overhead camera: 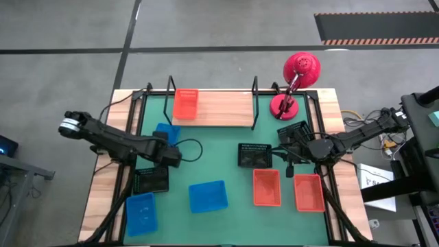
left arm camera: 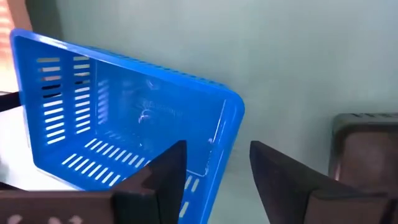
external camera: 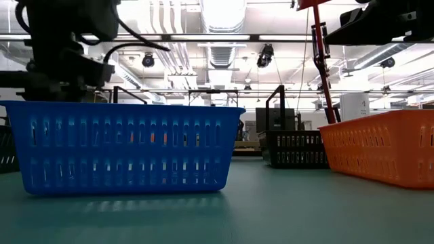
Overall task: Stack baskets on shelf by color
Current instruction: Put the top blue basket on the shelf
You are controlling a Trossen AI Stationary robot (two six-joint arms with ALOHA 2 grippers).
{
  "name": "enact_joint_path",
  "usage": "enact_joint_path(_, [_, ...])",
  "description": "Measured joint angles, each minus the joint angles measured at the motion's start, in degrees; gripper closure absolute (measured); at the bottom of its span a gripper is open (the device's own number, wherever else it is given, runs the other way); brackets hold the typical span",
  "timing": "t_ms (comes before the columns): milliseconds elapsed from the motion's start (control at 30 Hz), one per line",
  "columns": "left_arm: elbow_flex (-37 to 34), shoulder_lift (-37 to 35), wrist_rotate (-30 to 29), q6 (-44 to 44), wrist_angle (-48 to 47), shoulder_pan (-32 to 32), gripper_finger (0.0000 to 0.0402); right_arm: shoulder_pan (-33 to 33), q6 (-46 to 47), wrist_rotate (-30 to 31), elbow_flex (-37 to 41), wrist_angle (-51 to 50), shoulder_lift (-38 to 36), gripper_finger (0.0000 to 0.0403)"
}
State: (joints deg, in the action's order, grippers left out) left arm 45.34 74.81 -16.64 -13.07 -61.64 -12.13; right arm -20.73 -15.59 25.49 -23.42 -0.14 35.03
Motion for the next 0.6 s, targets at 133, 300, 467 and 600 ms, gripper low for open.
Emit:
enact_joint_path(133, [0.0,1.7,0.0,0.5,0.7,1.2,0.0242,0.0,0.0,0.0,0.0,0.0,0.0,0.0394])
enact_joint_path(300, [0.0,2.9,0.1,2.9,1.6,1.5,0.0280,0.0,0.0,0.0,0.0,0.0,0.0,0.0394])
enact_joint_path(467, [0.1,3.0,1.0,3.0,2.3,1.6,0.0346,0.0,0.1,0.0,0.0,0.0,0.0,0.0394])
enact_joint_path(600, [1.1,2.8,1.8,3.0,2.3,1.6,0.0394,0.0,0.1,0.0,0.0,0.0,0.0,0.0394])
